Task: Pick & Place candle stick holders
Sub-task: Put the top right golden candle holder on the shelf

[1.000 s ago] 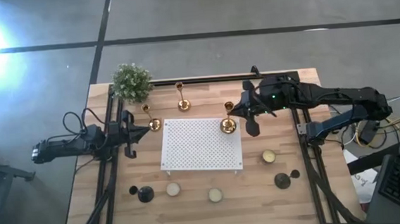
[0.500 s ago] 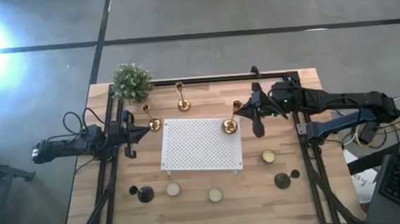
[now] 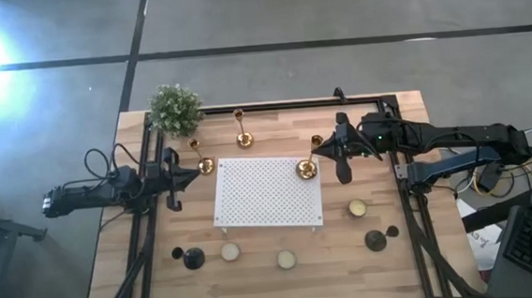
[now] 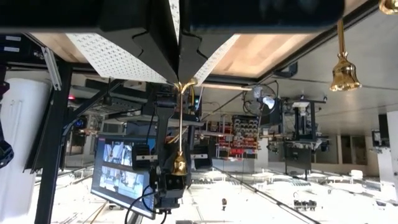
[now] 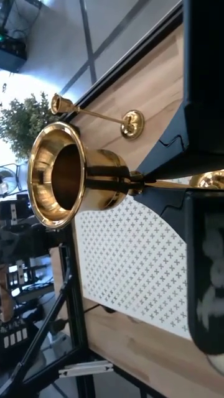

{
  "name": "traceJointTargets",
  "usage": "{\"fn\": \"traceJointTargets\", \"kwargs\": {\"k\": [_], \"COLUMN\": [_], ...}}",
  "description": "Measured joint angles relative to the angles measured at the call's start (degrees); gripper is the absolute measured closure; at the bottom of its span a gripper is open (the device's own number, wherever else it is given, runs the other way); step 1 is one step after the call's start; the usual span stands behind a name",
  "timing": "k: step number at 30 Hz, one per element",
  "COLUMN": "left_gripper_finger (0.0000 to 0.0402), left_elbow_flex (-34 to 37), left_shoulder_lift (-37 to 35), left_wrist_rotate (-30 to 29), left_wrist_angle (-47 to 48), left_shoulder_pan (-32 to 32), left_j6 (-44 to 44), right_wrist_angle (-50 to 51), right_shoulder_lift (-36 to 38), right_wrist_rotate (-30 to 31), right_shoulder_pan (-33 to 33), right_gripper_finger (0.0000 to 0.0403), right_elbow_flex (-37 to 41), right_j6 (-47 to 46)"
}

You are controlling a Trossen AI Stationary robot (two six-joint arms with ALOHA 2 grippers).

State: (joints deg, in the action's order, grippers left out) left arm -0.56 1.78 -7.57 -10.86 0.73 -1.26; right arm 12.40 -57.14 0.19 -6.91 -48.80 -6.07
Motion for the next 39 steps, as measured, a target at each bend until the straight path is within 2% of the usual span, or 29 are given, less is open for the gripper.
{"fn": "traceJointTargets", "kwargs": {"k": [18,22,33,39], "left_gripper_finger": [0.039,0.039,0.039,0.039], "left_elbow_flex": [0.0,0.0,0.0,0.0], "left_shoulder_lift": [0.0,0.0,0.0,0.0], "left_wrist_rotate": [0.0,0.0,0.0,0.0], "left_wrist_angle": [0.8,0.7,0.7,1.8], "left_shoulder_pan": [0.0,0.0,0.0,0.0], "left_j6": [-0.7,-0.7,-0.7,-0.7], "right_wrist_angle": [-2.4,-2.5,-1.9,-1.9], "right_shoulder_lift": [-1.8,-1.8,-1.5,-0.1], "right_wrist_rotate": [0.0,0.0,0.0,0.2], "right_shoulder_pan": [-0.1,0.0,-0.2,-0.4], "right_gripper_finger": [0.0375,0.0345,0.0224,0.0188], "right_elbow_flex": [-0.2,-0.2,-0.3,-0.3], "right_j6": [-0.5,-0.2,1.6,2.8]}}
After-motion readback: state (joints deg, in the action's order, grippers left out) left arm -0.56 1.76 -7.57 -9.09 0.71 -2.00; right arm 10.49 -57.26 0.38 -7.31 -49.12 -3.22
